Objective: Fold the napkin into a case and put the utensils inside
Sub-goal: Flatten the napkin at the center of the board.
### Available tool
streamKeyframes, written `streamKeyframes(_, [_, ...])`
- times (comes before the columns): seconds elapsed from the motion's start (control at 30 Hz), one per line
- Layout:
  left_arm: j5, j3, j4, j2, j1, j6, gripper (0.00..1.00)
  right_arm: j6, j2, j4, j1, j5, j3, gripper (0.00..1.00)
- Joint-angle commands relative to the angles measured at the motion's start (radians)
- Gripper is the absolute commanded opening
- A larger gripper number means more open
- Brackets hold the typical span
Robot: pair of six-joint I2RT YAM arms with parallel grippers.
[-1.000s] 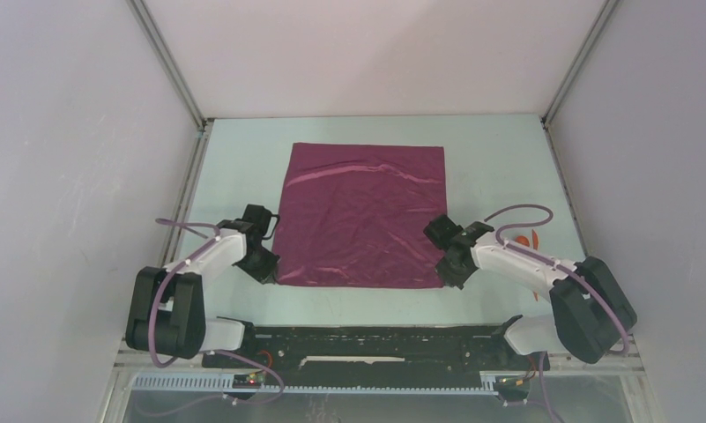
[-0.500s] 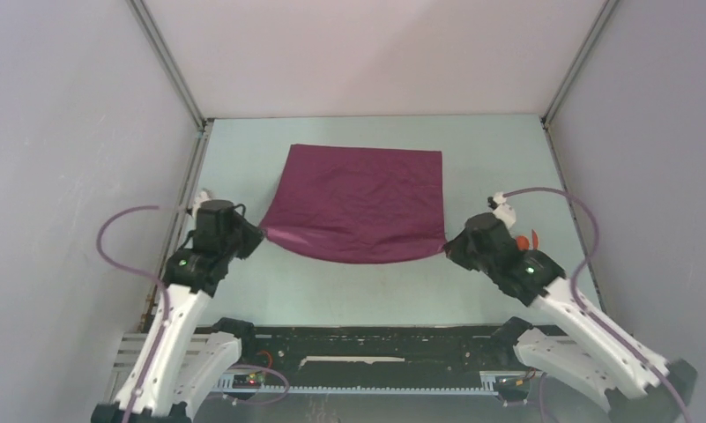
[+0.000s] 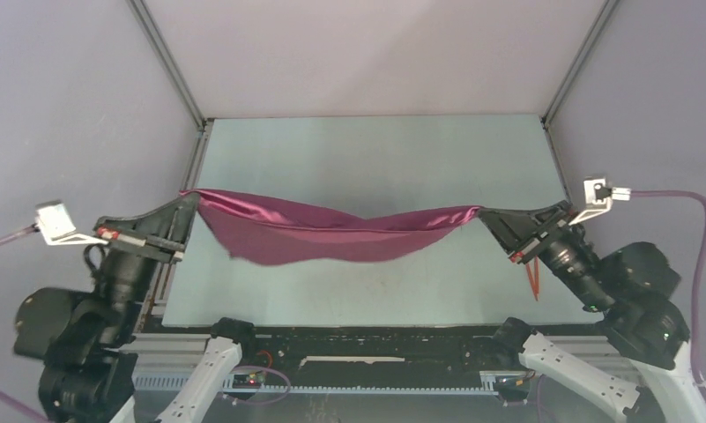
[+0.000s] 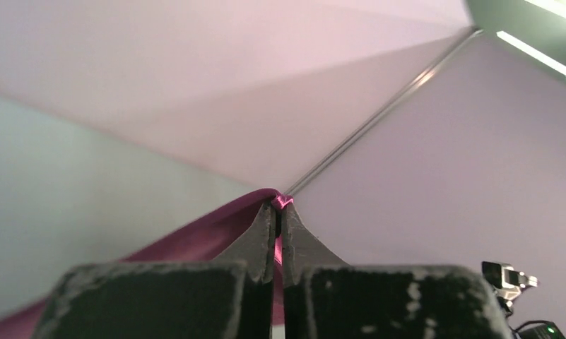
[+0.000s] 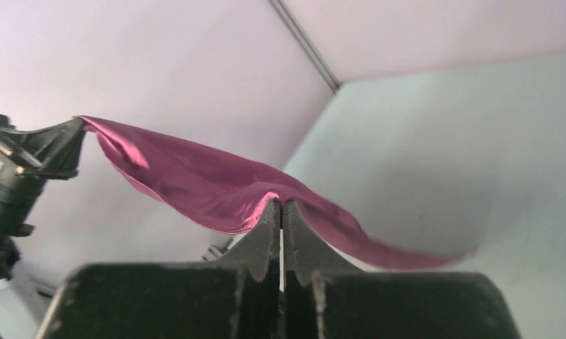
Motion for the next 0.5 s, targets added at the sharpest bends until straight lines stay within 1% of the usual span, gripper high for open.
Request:
streamKeyframes(0.0, [0.079,0.067,0.042,0.064,-0.005,0.023,0.00,-0.051,0.041,0.074,0.019,-0.060,0.087,0.00])
streamKeyframes(0.07, [0.057,0.073,0.071,0.096,-0.005,0.024,0.00,-0.065,0.085,0.070,0.019,-0.009,0.135,0.00])
streamKeyframes(0.13, [-0.017,0.073,0.063,0.157,-0.005,0.021,0.00,-0.077,0.141,0.045,0.017,0.141,0.177,0.00])
streamKeyframes(0.17, [-0.077,0.085,0.029,0.202,-0.005,0.015,0.00,-0.087,0.181,0.022,0.011,0.245,0.204,0.00])
streamKeyframes(0.2, [-0.125,0.103,-0.013,0.263,-0.005,0.005,0.00,-0.095,0.236,-0.004,-0.011,0.305,0.246,0.00])
streamKeyframes(0.23, [-0.154,0.115,-0.038,0.328,-0.006,0.001,0.00,-0.103,0.299,-0.035,-0.053,0.307,0.294,0.00])
streamKeyframes(0.27, [-0.176,0.129,-0.066,0.396,-0.003,-0.006,0.00,-0.111,0.363,-0.060,-0.132,0.263,0.332,0.00])
streamKeyframes(0.3, [-0.181,0.136,-0.075,0.463,0.000,-0.005,0.00,-0.097,0.427,-0.083,-0.235,0.187,0.350,0.00])
streamKeyframes(0.33, [-0.182,0.132,-0.062,0.526,0.001,0.000,0.00,-0.076,0.472,-0.074,-0.339,0.086,0.335,0.00])
streamKeyframes(0.37, [-0.180,0.124,-0.045,0.589,0.004,0.000,0.00,-0.060,0.512,-0.028,-0.439,-0.022,0.289,0.00])
streamKeyframes(0.4, [-0.176,0.110,-0.016,0.642,0.006,0.005,0.00,-0.041,0.565,0.043,-0.512,-0.085,0.239,0.00])
streamKeyframes(0.47, [-0.168,0.061,0.069,0.755,0.017,0.008,0.00,-0.033,0.667,0.137,-0.596,-0.164,0.157,0.00])
